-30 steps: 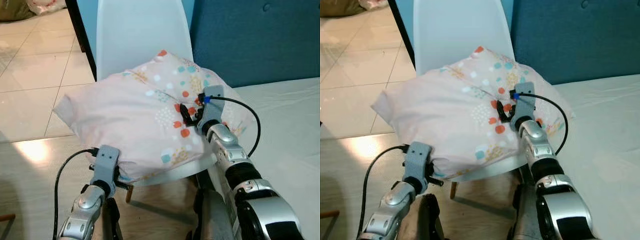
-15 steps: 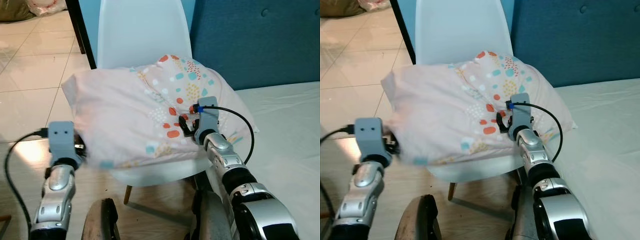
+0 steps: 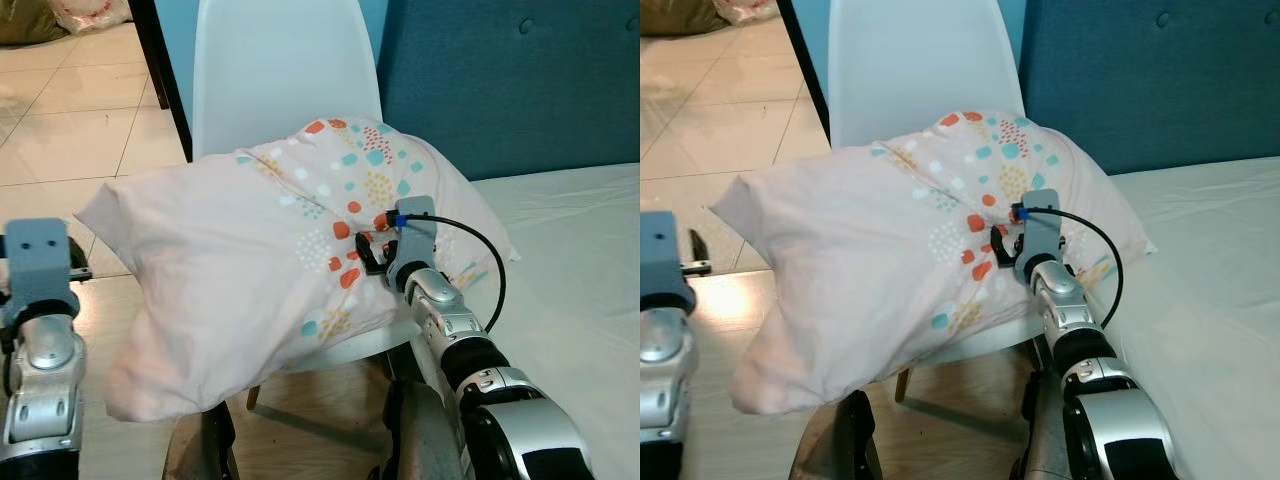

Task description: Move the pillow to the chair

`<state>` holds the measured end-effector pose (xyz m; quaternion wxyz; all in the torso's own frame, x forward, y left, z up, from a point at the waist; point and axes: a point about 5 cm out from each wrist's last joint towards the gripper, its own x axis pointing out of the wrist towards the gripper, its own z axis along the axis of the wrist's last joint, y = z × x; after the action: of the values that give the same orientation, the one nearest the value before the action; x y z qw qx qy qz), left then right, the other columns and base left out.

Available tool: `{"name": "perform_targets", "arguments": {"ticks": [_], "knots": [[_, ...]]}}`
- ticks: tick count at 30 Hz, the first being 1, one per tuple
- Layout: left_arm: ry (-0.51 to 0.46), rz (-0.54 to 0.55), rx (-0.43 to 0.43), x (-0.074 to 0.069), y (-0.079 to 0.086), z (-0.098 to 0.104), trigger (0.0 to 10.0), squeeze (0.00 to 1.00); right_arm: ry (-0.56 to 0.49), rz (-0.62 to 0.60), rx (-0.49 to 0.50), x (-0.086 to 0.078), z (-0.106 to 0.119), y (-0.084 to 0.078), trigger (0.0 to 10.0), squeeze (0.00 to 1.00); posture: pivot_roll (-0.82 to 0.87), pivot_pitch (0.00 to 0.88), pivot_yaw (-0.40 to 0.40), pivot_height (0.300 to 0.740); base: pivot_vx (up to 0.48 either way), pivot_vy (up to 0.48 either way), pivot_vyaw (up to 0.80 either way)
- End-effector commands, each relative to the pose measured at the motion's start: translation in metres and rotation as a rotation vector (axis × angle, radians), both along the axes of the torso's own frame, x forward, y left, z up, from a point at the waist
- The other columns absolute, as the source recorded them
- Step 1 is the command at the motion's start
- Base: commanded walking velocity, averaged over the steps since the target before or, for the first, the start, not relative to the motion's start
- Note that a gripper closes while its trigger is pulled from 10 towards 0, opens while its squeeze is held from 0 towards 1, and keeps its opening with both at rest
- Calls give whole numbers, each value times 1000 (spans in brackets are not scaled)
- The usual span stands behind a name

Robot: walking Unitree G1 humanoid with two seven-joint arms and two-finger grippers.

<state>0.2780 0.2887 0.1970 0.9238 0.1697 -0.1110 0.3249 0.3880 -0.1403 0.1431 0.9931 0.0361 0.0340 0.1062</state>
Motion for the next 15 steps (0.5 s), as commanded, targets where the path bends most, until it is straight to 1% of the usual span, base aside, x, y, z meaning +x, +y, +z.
{"name": "perform_targets", "arguments": {"ticks": [1, 2, 3, 4, 5, 6, 7, 8, 9, 10, 11, 12, 13, 15], "knots": [[-68, 3, 44, 0, -2, 19, 10000, 1000, 21, 47, 88, -4, -8, 6, 10000, 0, 41, 156, -19, 465, 0, 0, 0], [-68, 3, 44, 0, -2, 19, 10000, 1000, 21, 47, 88, -4, -8, 6, 10000, 0, 41, 156, -19, 465, 0, 0, 0], [-107, -60, 78, 4, -11, 29, 10000, 1000, 17, 73, 118, -5, -7, 10, 10000, 0, 40, 152, -21, 465, 0, 0, 0], [-131, -149, 105, 9, -23, 37, 10000, 1000, 16, 100, 151, -5, -7, 15, 10000, 0, 40, 148, -25, 465, 0, 0, 0], [-131, -149, 105, 9, -23, 37, 10000, 1000, 16, 100, 151, -5, -7, 15, 10000, 0, 40, 148, -25, 465, 0, 0, 0], [-147, -237, 124, 14, -36, 42, 10000, 1000, 12, 124, 185, -6, -6, 19, 10000, 0, 41, 147, -26, 465, 0, 0, 0], [-160, -358, 101, 19, -55, 43, 10000, 412, 9, 162, 231, -7, -5, 25, 10000, 0, 40, 142, -25, 465, 0, 0, 0], [-160, -358, 101, 19, -55, 43, 10000, 412, 9, 162, 231, -7, -5, 25, 10000, 0, 40, 142, -25, 465, 0, 0, 0], [-176, -524, 5, 23, -81, 40, 10000, 0, -3, 213, 266, -8, -3, 34, 10000, 0, 38, 138, -25, 465, 0, 0, 0], [-176, -524, 5, 23, -81, 40, 10000, 0, -3, 213, 266, -8, -3, 34, 10000, 0, 38, 138, -25, 465, 0, 0, 0], [-175, -567, -37, 24, -88, 37, 10000, 0, -7, 222, 272, -9, -3, 36, 10000, 0, 37, 133, -25, 465, 0, 0, 0], [-145, -615, -92, 26, -97, 27, 10000, 0, -9, 222, 275, -8, -2, 36, 10000, 0, 34, 125, -24, 465, 0, 0, 0], [-116, -646, -128, 27, -104, 18, 10000, 0, -13, 218, 277, -8, -1, 35, 10000, 0, 34, 125, -24, 465, 0, 0, 0], [-72, -683, -179, 27, -113, 5, 10000, 0, -25, 212, 294, -7, 2, 31, 10000, 0, 30, 121, -21, 465, 0, 0, 0]]}}
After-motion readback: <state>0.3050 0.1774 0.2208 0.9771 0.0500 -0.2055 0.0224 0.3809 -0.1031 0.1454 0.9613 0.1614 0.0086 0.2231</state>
